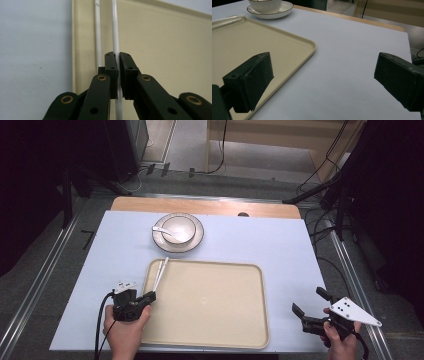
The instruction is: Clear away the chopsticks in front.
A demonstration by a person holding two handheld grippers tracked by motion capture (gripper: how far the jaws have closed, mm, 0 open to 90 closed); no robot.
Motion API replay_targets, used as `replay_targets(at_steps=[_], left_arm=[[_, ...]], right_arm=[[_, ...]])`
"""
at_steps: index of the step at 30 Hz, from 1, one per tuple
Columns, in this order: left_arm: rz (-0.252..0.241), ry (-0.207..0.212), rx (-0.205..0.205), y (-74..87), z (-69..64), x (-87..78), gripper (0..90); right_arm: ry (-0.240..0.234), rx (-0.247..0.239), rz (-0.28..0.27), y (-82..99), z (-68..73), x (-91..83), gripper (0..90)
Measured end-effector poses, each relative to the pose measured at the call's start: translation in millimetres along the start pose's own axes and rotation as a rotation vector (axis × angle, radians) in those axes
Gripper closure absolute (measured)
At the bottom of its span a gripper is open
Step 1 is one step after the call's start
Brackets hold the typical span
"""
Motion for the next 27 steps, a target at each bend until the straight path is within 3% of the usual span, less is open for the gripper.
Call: replay_targets(at_steps=[17,24,27], left_arm=[[0.029,-0.018,0.056,5.4,-4.5,5.1,83.7],[0.016,0.009,0.061,1.4,-7.0,4.2,82.2],[0.016,0.032,0.085,-3.2,-12.1,5.9,81.5]], right_arm=[[-0.001,-0.001,0.006,0.7,0.9,1.5,2.4],[0.002,0.0,0.003,0.3,-0.1,0.8,2.3],[0.002,0.001,0.002,0.4,-0.5,0.6,2.4]])
Point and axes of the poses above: each handheld gripper's, and its own axes: x roughly forward along the jaws, y roughly out of its underside, z roughly to its left, the point moved 8 cm from there along x, roughly forward along the jaws, and after that the axes turned 1 degree about -x, right-handed, at the moved point
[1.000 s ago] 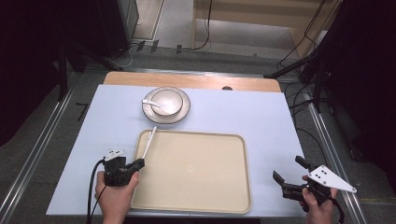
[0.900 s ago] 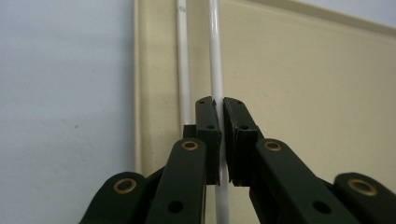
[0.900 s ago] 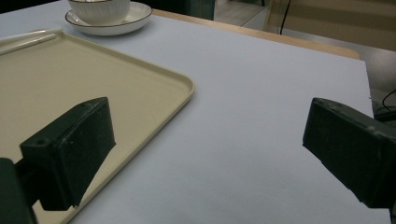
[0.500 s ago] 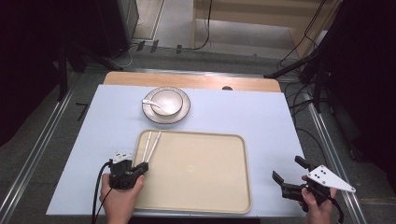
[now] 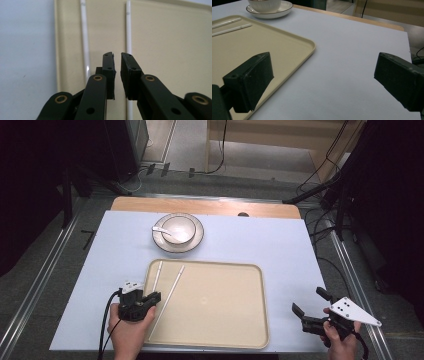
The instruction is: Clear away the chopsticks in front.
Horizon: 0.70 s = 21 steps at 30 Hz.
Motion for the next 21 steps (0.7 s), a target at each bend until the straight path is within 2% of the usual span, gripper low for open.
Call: replay_targets(at_steps=[6,15,21], left_arm=[[0.002,0.032,0.055,-9.5,-13.3,9.6,81.1],[0.04,0.007,0.088,-12.1,-17.5,31.0,80.8],[0.059,-0.02,0.115,-9.5,-20.3,38.1,80.6]], right_arm=[[0.002,0.0,0.004,0.6,-0.5,-0.1,2.4],[0.004,0.001,0.004,1.0,-1.1,-0.8,2.4],[0.004,0.0,0.005,1.0,-1.3,-0.7,2.4]])
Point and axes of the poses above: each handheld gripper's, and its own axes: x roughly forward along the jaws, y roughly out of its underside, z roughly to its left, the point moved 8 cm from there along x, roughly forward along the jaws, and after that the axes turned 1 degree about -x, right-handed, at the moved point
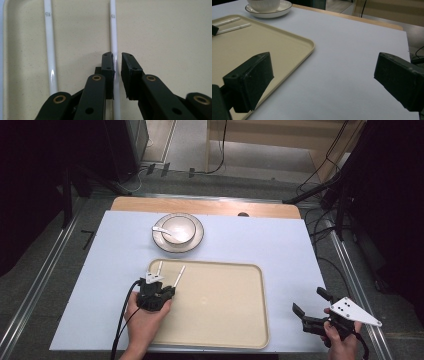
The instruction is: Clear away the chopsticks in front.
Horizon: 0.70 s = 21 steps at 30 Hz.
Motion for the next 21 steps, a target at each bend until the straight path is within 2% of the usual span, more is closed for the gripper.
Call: replay_targets(at_steps=[2,4,8,16,21], left_arm=[[-0.001,-0.019,0.005,-0.5,1.2,0.2,81.8],[-0.009,-0.062,0.005,-0.5,4.5,-0.7,84.8],[-0.02,-0.085,-0.017,-0.1,9.8,-2.5,85.3],[-0.025,-0.074,-0.125,-1.0,16.9,-4.3,85.7],[-0.031,-0.09,-0.16,-1.7,19.9,-4.7,85.7]], right_arm=[[0.001,-0.002,-0.002,-0.1,-0.6,-0.1,2.4],[0.001,0.0,-0.002,0.0,-0.7,-0.2,2.4],[0.0,0.002,-0.003,-0.1,-0.7,-0.3,2.4],[0.0,0.003,-0.002,-0.6,-0.2,-0.2,2.5],[-0.001,0.0,-0.002,-1.0,0.5,0.0,2.5]])
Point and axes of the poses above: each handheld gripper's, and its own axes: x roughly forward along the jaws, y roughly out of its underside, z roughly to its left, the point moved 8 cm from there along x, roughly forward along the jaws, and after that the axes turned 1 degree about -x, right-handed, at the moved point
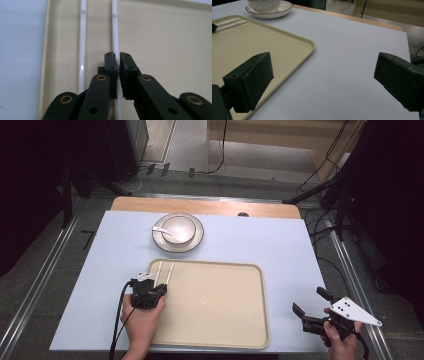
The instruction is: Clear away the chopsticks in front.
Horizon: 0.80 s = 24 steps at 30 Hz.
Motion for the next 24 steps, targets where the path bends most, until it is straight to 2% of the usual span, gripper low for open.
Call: replay_targets(at_steps=[5,8,14,16,17,20,24], left_arm=[[-0.007,-0.004,-0.033,-0.9,3.4,-0.4,85.7],[-0.013,-0.012,-0.035,-0.5,4.5,-0.9,85.8],[-0.022,0.001,-0.021,0.8,3.3,-3.3,83.7],[-0.03,0.013,-0.018,-0.6,3.9,-6.2,76.6],[-0.036,0.041,-0.024,-1.8,2.6,-7.6,74.1],[-0.053,0.073,-0.016,-7.1,0.8,-13.5,65.7],[-0.069,0.14,0.007,-15.8,-4.7,-20.6,43.6]], right_arm=[[0.0,-0.001,-0.002,0.2,-0.7,0.0,2.5],[0.001,0.002,-0.003,0.4,-1.5,-0.3,2.5],[0.001,0.0,-0.004,0.2,-1.6,-0.4,2.5],[0.002,0.0,-0.005,0.1,-1.8,-0.5,2.5],[0.001,0.0,-0.005,0.1,-1.8,-0.5,2.5],[0.001,0.0,-0.003,0.1,-1.6,-0.2,2.5],[-0.001,-0.003,-0.001,-0.1,-0.5,0.6,2.5]])
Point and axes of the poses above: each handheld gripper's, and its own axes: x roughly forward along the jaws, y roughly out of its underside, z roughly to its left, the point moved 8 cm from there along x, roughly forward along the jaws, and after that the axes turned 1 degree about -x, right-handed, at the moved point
